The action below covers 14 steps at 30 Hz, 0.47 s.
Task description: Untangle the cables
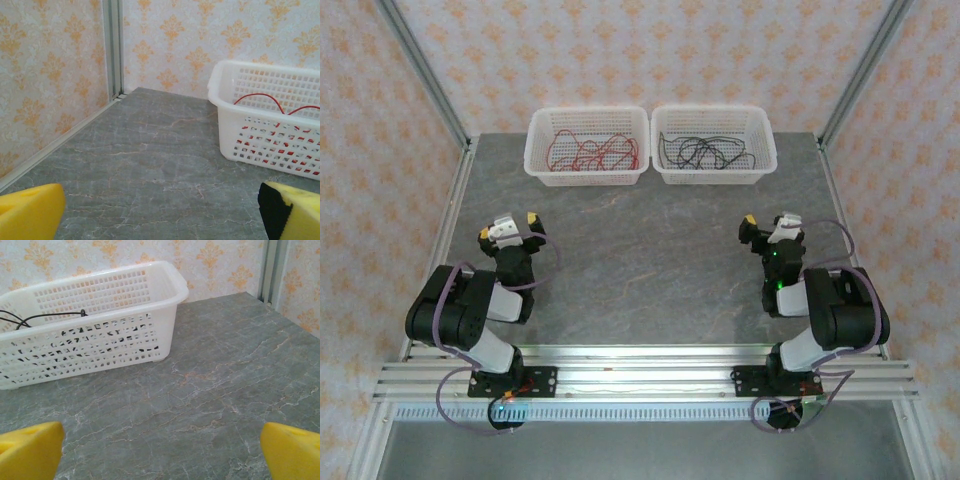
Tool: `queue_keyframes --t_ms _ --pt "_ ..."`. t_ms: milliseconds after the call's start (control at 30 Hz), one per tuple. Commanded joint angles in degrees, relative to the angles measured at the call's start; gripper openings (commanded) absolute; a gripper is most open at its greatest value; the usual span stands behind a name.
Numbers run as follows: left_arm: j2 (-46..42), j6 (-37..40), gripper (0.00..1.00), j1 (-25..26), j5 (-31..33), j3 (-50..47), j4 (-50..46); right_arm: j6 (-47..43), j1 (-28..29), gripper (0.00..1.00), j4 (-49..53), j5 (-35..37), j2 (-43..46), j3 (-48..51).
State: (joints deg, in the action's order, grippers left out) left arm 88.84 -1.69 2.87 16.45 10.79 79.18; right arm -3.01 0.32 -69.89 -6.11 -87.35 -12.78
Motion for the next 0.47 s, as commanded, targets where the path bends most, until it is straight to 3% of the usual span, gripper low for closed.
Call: queue_keyframes --t_ms 0,433 --pt "-0.7 0.0 1.0 -0.2 -2.1 0.5 -1.0 0.5 -0.3 1.0 -0.2 -0.5 0.7 -0.5" --pt "-0.6 0.5 1.0 -0.4 -4.0 0.7 -1.4 0.5 -0.3 1.0 -0.4 -0.5 0.5 -0.5"
